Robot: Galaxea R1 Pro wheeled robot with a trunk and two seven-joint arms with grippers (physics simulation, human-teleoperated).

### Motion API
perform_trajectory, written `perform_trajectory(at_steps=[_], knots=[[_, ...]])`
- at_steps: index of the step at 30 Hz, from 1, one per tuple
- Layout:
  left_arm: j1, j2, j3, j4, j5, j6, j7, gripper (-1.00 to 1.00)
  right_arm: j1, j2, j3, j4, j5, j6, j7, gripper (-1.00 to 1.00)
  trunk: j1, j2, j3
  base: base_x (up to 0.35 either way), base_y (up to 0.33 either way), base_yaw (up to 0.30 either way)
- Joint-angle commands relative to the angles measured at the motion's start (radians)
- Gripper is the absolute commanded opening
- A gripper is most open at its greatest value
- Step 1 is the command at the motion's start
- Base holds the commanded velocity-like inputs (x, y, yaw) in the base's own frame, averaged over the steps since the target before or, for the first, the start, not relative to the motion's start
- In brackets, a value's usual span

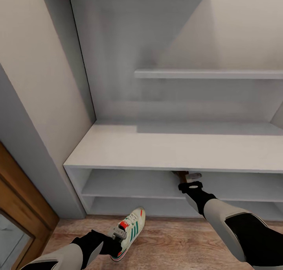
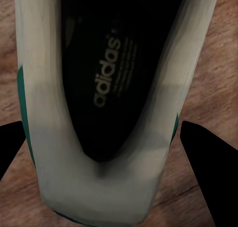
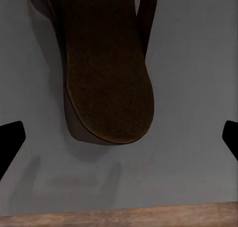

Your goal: Pick up the two gym shoes and the two sandals from the corridor floor and place them onto the hallstand (shoe rack) in the corridor, making sure they are on the rack and not on the floor. Arrange them so the two gym shoes are next to each other and the two sandals are next to each other.

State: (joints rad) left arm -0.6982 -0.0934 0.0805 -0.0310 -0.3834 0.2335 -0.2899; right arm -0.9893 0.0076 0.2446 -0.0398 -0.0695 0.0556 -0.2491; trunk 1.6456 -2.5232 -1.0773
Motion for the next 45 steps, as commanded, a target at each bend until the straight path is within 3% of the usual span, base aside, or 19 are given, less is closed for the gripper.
perform_trajectory(at_steps=[1,9,30,37,45], knots=[[0.0,0.0,0.008,-0.003,-0.008,0.007,-0.004,-1.0,0.0,0.0,0.009,-0.002,-0.007,0.006,-0.004,1.0,0.0,0.0,-0.001,0.0,0.0,0.0],[0.0,0.0,0.008,-0.003,-0.008,0.007,-0.005,-1.0,0.0,0.0,0.009,-0.002,-0.007,0.006,-0.004,1.0,0.0,0.0,-0.001,-0.083,-0.017,0.0],[0.0,0.0,0.008,-0.002,-0.008,0.007,-0.004,-1.0,0.001,0.0,0.009,-0.002,-0.007,0.003,-0.004,1.0,0.0,0.0,-0.001,-0.309,-0.111,0.0],[0.0,0.0,0.008,-0.002,-0.008,0.005,-0.003,-1.0,0.024,0.0,0.011,0.016,-0.006,-0.118,-0.004,1.0,0.0,0.0,-0.001,-0.088,-0.031,0.0],[0.0,-0.001,0.009,-0.003,-0.006,0.001,-0.002,-1.0,0.066,0.001,0.011,0.082,-0.006,-0.165,-0.004,1.0,0.0,0.0,-0.001,-0.134,-0.085,0.0]])
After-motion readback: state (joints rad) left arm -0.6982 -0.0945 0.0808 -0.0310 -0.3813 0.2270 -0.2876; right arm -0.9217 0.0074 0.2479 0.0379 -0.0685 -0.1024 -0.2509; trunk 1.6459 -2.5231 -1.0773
